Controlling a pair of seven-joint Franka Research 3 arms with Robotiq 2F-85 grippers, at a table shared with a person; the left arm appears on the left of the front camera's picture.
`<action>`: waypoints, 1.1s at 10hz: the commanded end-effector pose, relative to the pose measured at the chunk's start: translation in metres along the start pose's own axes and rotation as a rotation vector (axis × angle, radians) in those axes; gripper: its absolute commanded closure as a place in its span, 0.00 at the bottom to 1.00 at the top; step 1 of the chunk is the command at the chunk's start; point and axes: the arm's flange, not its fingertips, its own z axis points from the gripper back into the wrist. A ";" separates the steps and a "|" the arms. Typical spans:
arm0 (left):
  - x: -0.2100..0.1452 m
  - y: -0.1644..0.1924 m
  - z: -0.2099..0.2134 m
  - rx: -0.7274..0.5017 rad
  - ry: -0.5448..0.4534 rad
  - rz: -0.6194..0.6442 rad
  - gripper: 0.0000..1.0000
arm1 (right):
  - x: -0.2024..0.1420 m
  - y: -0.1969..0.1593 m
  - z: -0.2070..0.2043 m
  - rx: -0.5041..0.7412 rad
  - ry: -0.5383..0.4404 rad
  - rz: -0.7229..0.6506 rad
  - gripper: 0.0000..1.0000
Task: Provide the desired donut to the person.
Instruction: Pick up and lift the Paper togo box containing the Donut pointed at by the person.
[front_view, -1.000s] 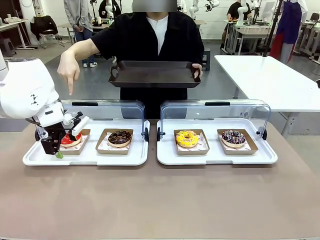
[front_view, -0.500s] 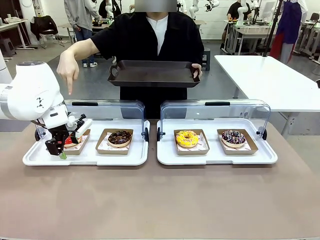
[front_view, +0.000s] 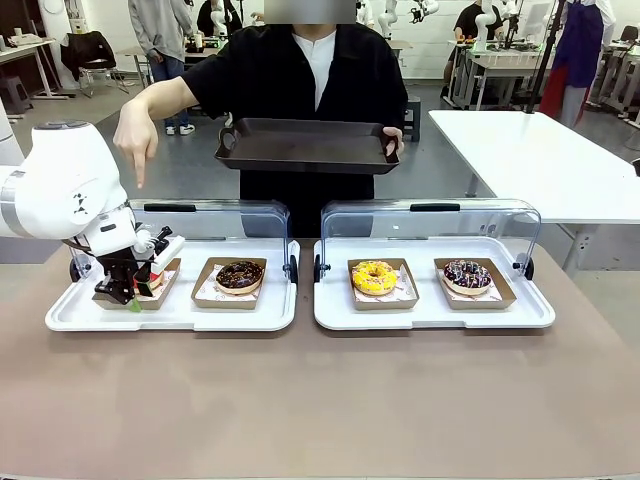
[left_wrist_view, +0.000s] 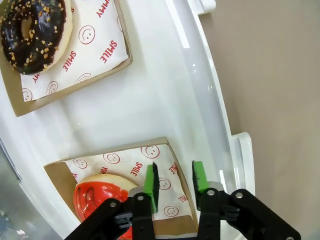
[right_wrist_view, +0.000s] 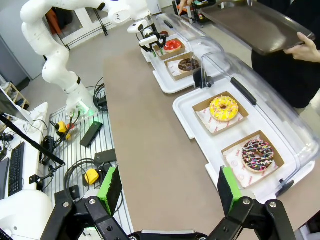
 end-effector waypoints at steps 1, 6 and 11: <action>-0.002 0.003 -0.005 -0.020 0.003 0.018 1.00 | 0.002 -0.002 -0.001 0.007 -0.027 0.012 0.00; -0.002 0.004 -0.007 -0.043 0.001 0.037 1.00 | 0.002 -0.002 -0.001 0.007 -0.027 0.012 0.00; 0.006 -0.006 0.056 -0.054 0.067 0.129 1.00 | 0.002 -0.002 -0.001 0.007 -0.027 0.012 0.00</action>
